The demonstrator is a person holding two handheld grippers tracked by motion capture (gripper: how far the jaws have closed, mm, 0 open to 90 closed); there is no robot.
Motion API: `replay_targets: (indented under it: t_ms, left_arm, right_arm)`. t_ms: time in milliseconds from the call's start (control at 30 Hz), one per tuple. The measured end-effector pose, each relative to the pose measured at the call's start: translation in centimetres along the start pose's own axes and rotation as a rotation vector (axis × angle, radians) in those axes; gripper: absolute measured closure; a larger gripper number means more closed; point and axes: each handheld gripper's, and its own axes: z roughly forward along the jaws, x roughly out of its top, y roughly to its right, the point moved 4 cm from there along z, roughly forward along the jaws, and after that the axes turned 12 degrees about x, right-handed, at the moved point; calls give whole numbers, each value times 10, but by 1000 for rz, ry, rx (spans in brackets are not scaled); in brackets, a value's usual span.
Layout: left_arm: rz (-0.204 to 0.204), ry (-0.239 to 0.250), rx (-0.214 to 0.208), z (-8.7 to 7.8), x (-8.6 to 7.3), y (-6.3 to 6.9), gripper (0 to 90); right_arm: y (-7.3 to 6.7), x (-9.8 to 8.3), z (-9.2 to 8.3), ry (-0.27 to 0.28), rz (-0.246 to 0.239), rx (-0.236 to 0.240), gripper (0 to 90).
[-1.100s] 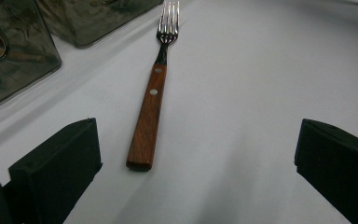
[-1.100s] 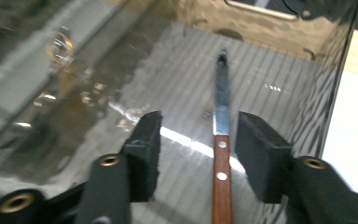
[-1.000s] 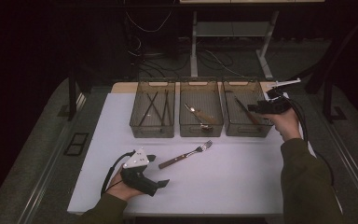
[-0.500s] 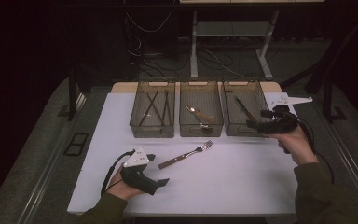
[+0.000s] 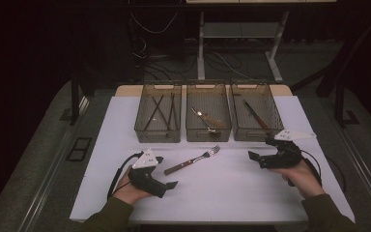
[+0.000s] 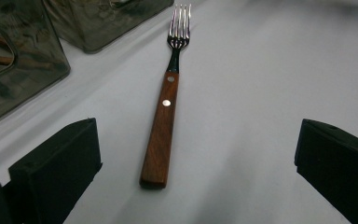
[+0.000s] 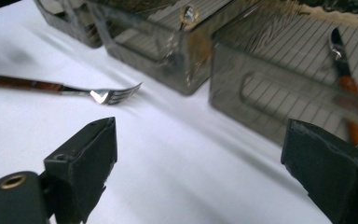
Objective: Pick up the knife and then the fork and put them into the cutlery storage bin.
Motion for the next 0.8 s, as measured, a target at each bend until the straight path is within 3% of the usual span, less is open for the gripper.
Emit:
replay_targets:
  t_ms: [167,500,633,800]
  left_arm:
    - [1,7,16,2,5,-4,0]
    - [7,-18,42,15,19,-16,143]
    - [2,-34,25,25,27,-19,217]
    - [42,-74,3,41,33,-18,351]
  right_arm:
    - [-13,-22,2,-4,8,10,107]
    - [-29,-52,-3,-4,2,37,107]
    - [-32,-60,-4,-32,-2,37,107]
    - [-34,-61,-7,-28,-5,47,107]
